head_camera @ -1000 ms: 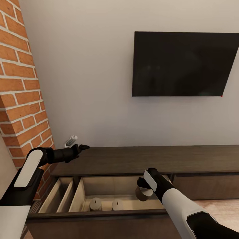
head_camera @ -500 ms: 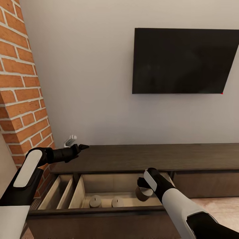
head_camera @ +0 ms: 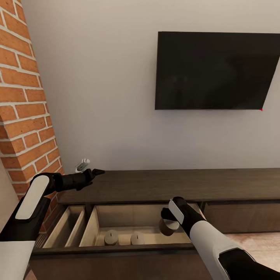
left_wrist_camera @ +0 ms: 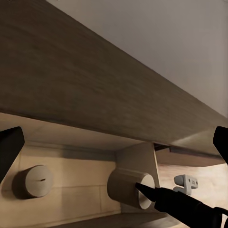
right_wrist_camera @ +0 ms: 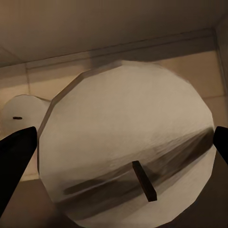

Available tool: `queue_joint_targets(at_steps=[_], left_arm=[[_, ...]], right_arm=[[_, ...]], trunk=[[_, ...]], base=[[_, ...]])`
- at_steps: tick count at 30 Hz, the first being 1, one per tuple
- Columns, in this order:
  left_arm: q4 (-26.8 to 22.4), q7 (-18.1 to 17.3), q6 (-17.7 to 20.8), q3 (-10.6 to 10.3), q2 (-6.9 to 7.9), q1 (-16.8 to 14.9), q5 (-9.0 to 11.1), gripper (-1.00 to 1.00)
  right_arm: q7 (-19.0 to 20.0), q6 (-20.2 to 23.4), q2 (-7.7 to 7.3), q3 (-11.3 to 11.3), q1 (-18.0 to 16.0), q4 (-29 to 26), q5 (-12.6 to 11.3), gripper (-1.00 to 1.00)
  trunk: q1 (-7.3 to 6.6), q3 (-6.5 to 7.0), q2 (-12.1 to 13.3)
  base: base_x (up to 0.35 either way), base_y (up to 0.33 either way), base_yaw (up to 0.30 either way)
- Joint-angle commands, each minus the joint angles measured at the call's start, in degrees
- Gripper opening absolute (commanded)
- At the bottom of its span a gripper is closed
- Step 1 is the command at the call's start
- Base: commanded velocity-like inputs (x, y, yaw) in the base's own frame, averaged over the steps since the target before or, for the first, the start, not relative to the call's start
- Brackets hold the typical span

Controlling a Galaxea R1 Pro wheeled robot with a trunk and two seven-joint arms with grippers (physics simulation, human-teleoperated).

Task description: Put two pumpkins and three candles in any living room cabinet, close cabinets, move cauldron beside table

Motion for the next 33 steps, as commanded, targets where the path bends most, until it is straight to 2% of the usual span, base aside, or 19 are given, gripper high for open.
queue_joint_targets(at_steps=[1, 9, 15, 21, 27, 33], left_arm=[[-0.1, 0.6, 0.1, 0.0, 0.00, 0.0, 0.6, 1.00], [0.0, 0.5, 0.0, 0.2, -0.01, 0.0, 0.6, 1.00], [-0.1, 0.5, 0.0, -0.2, -0.01, 0.0, 1.9, 1.00], [-0.1, 0.6, 0.0, -0.1, 0.07, 0.0, 2.2, 1.00], [-0.1, 0.6, 0.0, -0.3, 0.03, 0.0, 2.2, 1.00], [-0.2, 0.5, 0.0, 0.0, 0.07, 0.0, 2.3, 1.00]], right_arm=[[-0.5, 0.2, -0.04, 0.4, 0.0, -0.1, -0.6, -1.00], [-0.5, 0.2, -0.04, 0.4, 0.0, -0.1, -0.6, -1.00], [-0.5, 0.2, -0.12, 0.4, 0.0, -0.1, -0.6, -1.00], [-0.4, 0.2, -0.12, 0.4, 0.0, -0.1, -0.6, -1.00], [-0.5, 0.2, -0.13, 0.4, 0.0, -0.1, -0.6, -1.00], [-0.5, 0.2, -0.13, 0.4, 0.0, -0.1, -0.6, -1.00]], trunk=[[-0.01, -0.07, 0.0], [-0.01, -0.07, 0.0], [1.31, -1.14, -2.4], [2.59, -2.23, -4.8], [2.74, -3.56, -4.8], [2.74, -3.56, -4.8]], base=[[0.024, 0.000, 0.000], [0.034, 0.000, 0.000], [0.001, 0.000, 0.000], [0.000, 0.000, 0.000], [0.000, 0.000, 0.000], [0.000, 0.000, 0.000]])
